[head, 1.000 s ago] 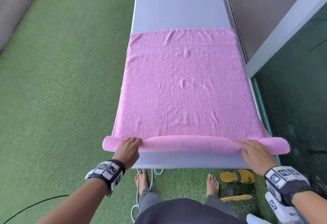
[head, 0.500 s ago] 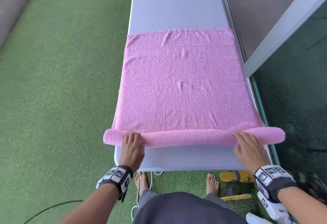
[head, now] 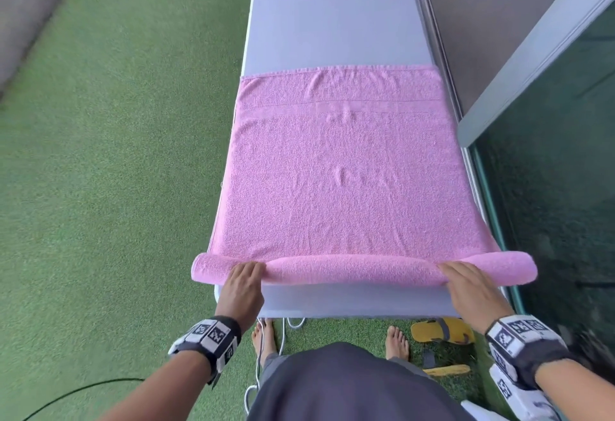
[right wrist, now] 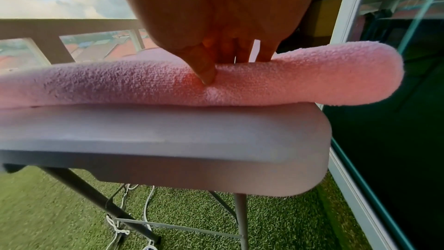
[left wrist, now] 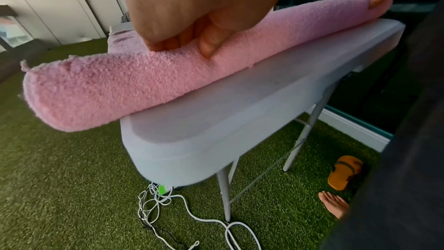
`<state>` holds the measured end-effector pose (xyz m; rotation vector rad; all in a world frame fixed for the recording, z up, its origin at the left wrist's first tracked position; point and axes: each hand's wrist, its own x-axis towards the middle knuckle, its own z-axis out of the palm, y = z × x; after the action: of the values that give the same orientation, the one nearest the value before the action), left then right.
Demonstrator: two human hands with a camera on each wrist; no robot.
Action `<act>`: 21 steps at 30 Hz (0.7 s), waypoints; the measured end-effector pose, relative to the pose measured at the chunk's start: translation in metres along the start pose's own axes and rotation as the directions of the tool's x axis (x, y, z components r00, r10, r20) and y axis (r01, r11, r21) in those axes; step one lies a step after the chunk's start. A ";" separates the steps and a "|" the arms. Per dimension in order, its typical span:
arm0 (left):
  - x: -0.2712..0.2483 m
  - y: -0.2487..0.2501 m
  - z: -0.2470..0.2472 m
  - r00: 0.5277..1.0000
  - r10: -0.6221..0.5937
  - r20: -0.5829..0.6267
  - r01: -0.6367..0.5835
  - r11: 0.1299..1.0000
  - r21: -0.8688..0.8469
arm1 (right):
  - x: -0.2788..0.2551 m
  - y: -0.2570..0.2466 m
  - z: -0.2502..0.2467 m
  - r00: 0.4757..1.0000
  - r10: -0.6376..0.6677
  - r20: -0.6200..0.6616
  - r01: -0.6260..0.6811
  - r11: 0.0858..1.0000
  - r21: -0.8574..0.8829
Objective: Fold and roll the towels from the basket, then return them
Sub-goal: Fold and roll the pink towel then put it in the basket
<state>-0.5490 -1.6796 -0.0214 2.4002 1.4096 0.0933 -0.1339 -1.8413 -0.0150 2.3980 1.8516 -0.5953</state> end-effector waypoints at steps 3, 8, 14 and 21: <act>0.006 -0.003 -0.002 0.999 -0.034 0.034 0.034 0.999 -0.008 | 0.011 -0.001 -0.011 0.996 0.055 0.071 -0.056 0.998 0.013; 0.046 0.001 -0.013 0.994 -0.108 0.006 0.108 0.994 -0.032 | 0.047 -0.012 -0.026 0.988 0.149 -0.040 -0.146 0.988 0.052; 0.035 0.018 -0.007 0.995 -0.072 -0.074 0.072 0.997 -0.005 | 0.026 -0.023 -0.010 0.982 0.059 -0.181 -0.067 0.997 -0.039; 0.013 0.014 0.005 1.000 0.008 -0.016 -0.006 0.997 0.077 | 0.005 -0.013 0.014 0.992 0.047 -0.118 -0.050 0.998 -0.028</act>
<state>-0.5301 -1.6758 -0.0229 2.4721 1.4369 0.0612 -0.1484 -1.8366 -0.0272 2.5006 1.8249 -0.4269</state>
